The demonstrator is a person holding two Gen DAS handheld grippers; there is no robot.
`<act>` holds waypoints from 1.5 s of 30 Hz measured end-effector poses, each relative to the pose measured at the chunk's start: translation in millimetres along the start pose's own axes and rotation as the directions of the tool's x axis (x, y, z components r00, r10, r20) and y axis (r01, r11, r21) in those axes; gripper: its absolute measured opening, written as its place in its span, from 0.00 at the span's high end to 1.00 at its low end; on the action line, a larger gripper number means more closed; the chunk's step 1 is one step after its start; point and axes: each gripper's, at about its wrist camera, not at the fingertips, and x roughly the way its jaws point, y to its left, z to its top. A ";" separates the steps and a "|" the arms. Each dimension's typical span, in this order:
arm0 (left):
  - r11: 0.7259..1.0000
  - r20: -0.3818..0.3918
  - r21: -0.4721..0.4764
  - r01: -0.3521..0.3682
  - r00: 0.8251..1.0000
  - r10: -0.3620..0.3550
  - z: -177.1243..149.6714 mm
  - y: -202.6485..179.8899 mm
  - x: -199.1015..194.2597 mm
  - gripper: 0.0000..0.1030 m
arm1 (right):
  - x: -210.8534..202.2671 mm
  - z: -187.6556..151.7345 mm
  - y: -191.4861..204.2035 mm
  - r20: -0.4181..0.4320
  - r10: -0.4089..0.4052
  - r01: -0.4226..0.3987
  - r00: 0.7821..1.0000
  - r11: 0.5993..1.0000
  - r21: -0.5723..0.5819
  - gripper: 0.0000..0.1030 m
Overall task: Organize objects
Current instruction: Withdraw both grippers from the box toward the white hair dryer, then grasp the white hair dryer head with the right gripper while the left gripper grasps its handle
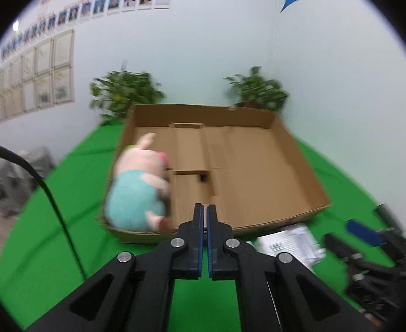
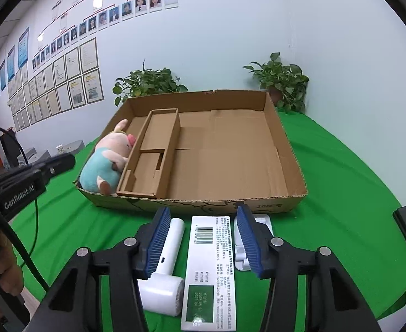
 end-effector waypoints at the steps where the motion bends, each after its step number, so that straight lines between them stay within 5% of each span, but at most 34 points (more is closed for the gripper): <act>1: 1.000 0.015 -0.007 0.007 1.000 -0.007 -0.5 0.5 0.5 0.94 | 2.3 -1.0 -1.1 -0.008 0.004 -0.004 1.000 1.000 0.005 0.35; 2: 1.000 0.024 -0.006 -0.008 1.000 0.008 -0.9 -0.5 1.3 0.84 | 7.2 -2.2 -2.9 -0.022 0.012 -0.012 1.000 1.000 0.012 0.18; 3: 1.000 0.028 -0.002 -0.022 0.999 0.022 -1.2 -1.2 3.0 0.48 | 8.6 -4.1 -3.4 -0.029 0.015 -0.014 0.999 1.000 0.016 0.00; 4: 1.000 0.035 -0.006 -0.020 0.999 0.020 -1.6 -0.5 4.1 0.12 | 12.0 -6.2 -4.9 -0.029 0.019 -0.018 0.999 1.000 0.016 0.00; 5: 1.000 0.050 -0.022 -0.017 0.999 0.018 -2.7 1.6 4.2 0.06 | 15.6 -8.4 -6.1 -0.037 0.016 -0.016 0.999 1.000 0.013 0.00; 17: 0.987 -0.125 -0.106 0.122 0.983 -0.135 -16.0 9.1 42.1 0.06 | 27.9 -38.3 -34.9 -0.101 0.179 -0.165 0.979 0.977 0.136 0.00; 19: 0.977 -0.169 -0.127 0.174 0.966 -0.194 -20.0 8.8 49.6 0.06 | 25.0 -45.3 -25.7 -0.115 0.221 -0.209 0.969 0.972 0.102 0.00; 22: 0.948 -0.257 -0.132 0.289 0.914 -0.314 -29.0 3.5 66.5 0.06 | 20.2 -58.9 -3.3 -0.126 0.275 -0.272 0.953 0.962 0.039 0.01; 26: 0.919 -0.316 -0.204 0.336 0.866 -0.387 -41.7 6.1 89.0 0.06 | 24.3 -75.9 25.5 -0.150 0.338 -0.344 0.929 0.939 -0.015 0.01; 30: 0.892 -0.354 -0.254 0.375 0.822 -0.446 -49.2 7.7 104.4 0.07 | 31.3 -89.5 45.9 -0.164 0.309 -0.324 0.937 0.943 -0.074 0.01; 35: 0.873 -0.374 -0.268 0.407 0.791 -0.483 -51.2 2.2 118.7 0.07 | 44.2 -102.9 52.6 -0.194 0.319 -0.336 0.928 0.940 -0.063 0.03; 45: 0.871 -0.416 -0.259 0.418 0.765 -0.491 -59.1 -11.8 133.0 0.20 | 64.0 -95.3 30.3 -0.192 0.143 -0.164 0.971 0.981 -0.100 0.01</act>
